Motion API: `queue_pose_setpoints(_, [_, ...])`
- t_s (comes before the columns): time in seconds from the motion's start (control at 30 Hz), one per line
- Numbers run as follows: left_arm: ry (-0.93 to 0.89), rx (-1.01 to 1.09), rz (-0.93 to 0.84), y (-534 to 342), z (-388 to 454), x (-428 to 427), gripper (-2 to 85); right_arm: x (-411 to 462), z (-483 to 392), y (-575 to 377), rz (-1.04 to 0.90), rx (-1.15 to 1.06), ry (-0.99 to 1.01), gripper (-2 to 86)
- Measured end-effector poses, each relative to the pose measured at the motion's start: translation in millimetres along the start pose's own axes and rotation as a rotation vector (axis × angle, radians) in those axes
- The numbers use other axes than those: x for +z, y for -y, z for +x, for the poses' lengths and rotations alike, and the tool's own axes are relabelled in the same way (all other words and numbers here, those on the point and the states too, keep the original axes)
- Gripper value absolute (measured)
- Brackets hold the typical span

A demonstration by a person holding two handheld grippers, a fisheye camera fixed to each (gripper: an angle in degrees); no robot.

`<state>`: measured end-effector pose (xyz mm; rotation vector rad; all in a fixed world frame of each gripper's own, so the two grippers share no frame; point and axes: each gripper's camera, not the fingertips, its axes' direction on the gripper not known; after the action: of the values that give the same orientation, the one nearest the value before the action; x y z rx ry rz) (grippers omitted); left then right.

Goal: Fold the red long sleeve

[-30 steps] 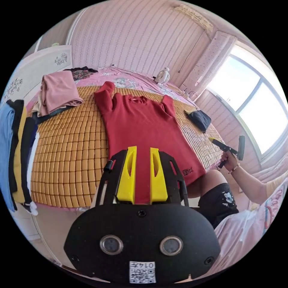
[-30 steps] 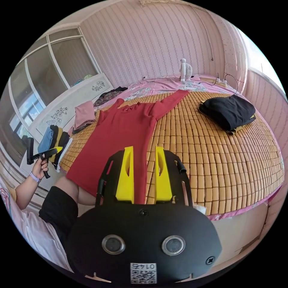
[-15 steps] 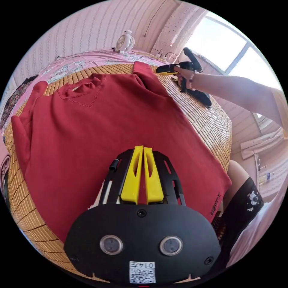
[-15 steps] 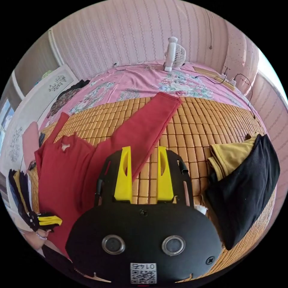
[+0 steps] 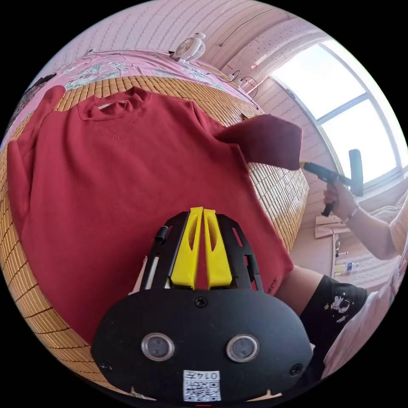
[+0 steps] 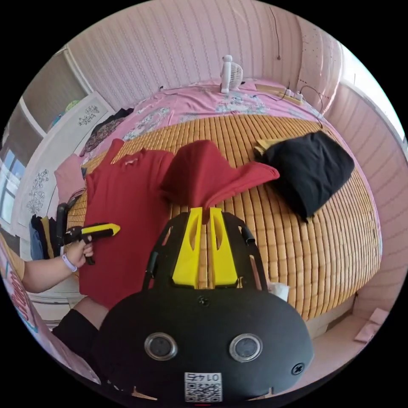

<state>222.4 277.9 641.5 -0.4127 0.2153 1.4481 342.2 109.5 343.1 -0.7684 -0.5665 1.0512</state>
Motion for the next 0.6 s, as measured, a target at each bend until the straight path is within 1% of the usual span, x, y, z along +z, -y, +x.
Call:
queue_pose_setpoints(0.03, [-0.014, 0.012, -0.014, 9.0, 4.1, -3.5, -1.0, 0.0, 5.9, -31.1, -0.069, 0.051, 0.018, 8.3])
queue_pose_setpoints(0.1, [-0.021, 0.022, -0.047, 25.7, 7.6, -7.6, -1.0, -2.0, 17.2, -62.5, -0.111, 0.114, 0.064, 11.3])
queue_pose_setpoints(0.17, [-0.009, 0.035, -0.058, 52.2, 10.4, -13.9, -1.0, -6.7, 32.5, -74.4, -0.057, 0.180, 0.065, 12.1])
queue_pose_setpoints(0.23, [0.014, 0.056, -0.056, 75.6, 13.7, -17.0, -1.0, -4.7, 60.1, -66.8, 0.020, 0.254, 0.010, 13.1])
queue_pose_setpoints(0.3, [0.046, 0.085, -0.051, 101.7, 18.5, -16.7, -0.9, 5.6, 83.5, -54.4, 0.032, 0.306, -0.035, 13.3])
queue_pose_setpoints(0.37, [0.062, 0.093, -0.058, 138.0, 22.2, -8.9, -0.8, 17.9, 106.4, -43.7, 0.030, 0.380, -0.049, 12.7])
queue_pose_setpoints(0.4, [0.057, 0.082, -0.060, 147.2, 22.0, -5.9, -0.8, 25.8, 119.5, -39.3, 0.017, 0.466, -0.055, 11.9])
queue_pose_setpoints(0.43, [0.041, 0.070, -0.053, 165.0, 22.3, 0.1, -0.8, 31.9, 127.2, -36.5, 0.048, 0.527, -0.012, 11.5])
queue_pose_setpoints(0.47, [0.041, 0.078, -0.031, 181.6, 24.3, 5.9, -0.8, 35.5, 128.6, -34.2, 0.058, 0.535, 0.011, 11.2])
queue_pose_setpoints(0.5, [0.048, 0.083, -0.022, 190.1, 25.5, 9.4, -0.8, 45.4, 128.3, -27.9, 0.025, 0.522, 0.020, 10.4])
queue_pose_setpoints(0.53, [0.065, 0.094, -0.016, 207.0, 27.6, 17.6, -0.6, 54.4, 125.4, -23.7, -0.013, 0.498, -0.018, 8.5])
queue_pose_setpoints(0.6, [0.077, 0.124, -0.030, 230.9, 30.8, 31.3, -0.1, 51.6, 120.0, -22.1, -0.023, 0.454, -0.066, 5.3])
